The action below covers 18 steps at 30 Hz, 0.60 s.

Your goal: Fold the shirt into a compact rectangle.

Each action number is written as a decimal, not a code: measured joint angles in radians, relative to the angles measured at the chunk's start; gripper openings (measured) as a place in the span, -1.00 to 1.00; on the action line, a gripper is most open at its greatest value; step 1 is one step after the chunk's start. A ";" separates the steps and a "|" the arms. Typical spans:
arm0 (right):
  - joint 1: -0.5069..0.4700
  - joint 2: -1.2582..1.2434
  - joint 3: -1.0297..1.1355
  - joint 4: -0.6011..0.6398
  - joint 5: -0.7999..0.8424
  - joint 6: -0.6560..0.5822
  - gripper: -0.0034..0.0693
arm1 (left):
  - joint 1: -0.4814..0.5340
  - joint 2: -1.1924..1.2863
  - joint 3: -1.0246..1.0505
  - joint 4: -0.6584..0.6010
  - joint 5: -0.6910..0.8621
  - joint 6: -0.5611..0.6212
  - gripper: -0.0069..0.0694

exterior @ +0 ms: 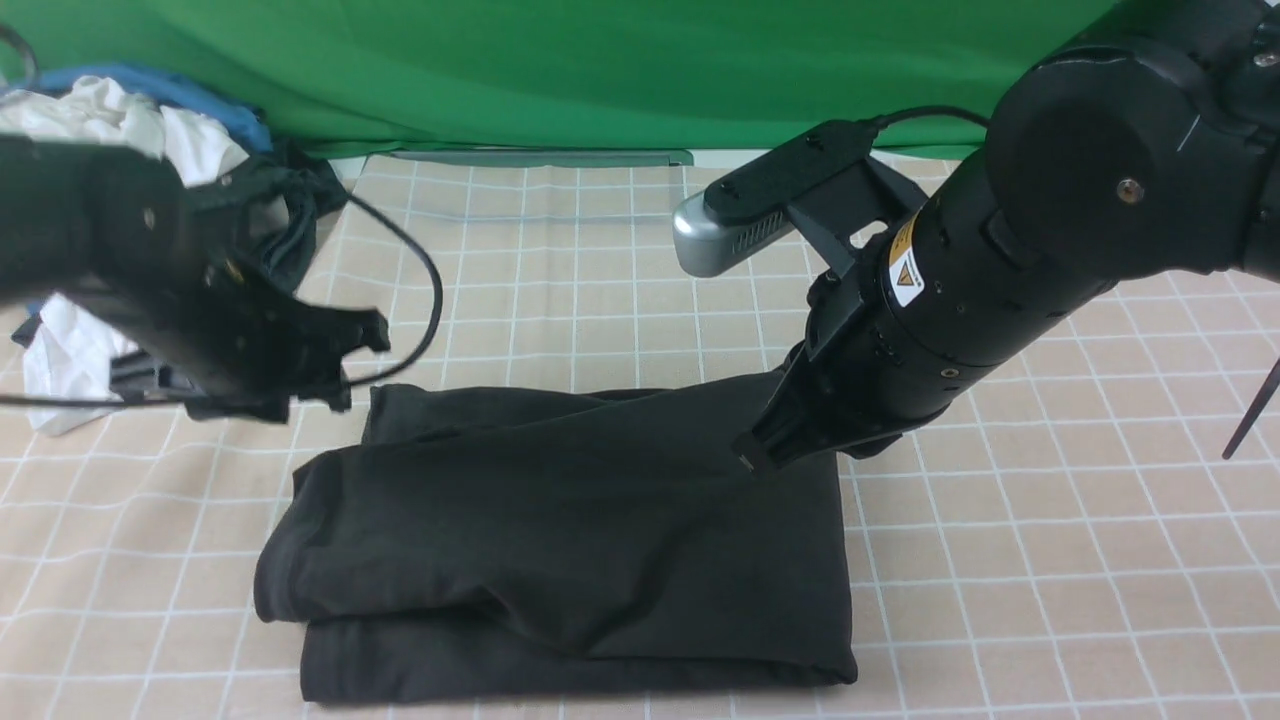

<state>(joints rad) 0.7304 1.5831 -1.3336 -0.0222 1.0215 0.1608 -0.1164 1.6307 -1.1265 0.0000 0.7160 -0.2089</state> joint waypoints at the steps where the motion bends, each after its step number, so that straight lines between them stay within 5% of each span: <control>1: 0.000 0.000 0.000 0.000 0.009 -0.003 -0.84 | 0.000 -0.008 -0.019 0.000 0.036 0.000 0.26; 5: 0.000 0.000 0.000 0.000 0.048 -0.023 -0.84 | 0.001 -0.062 -0.089 -0.035 0.188 0.005 0.50; 8: 0.000 0.006 0.000 0.014 0.048 -0.025 -0.84 | 0.001 -0.076 -0.062 -0.163 0.255 0.055 0.45; 12: 0.000 0.047 0.013 0.046 0.026 -0.026 -0.84 | -0.024 -0.074 0.086 -0.343 0.219 0.141 0.05; 18: 0.000 0.152 0.091 0.070 -0.013 -0.026 -0.84 | -0.034 -0.074 0.275 -0.283 0.089 0.158 -0.67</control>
<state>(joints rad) 0.7304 1.7352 -1.2428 0.0481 1.0086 0.1349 -0.1504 1.5570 -0.8517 -0.2829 0.8053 -0.0514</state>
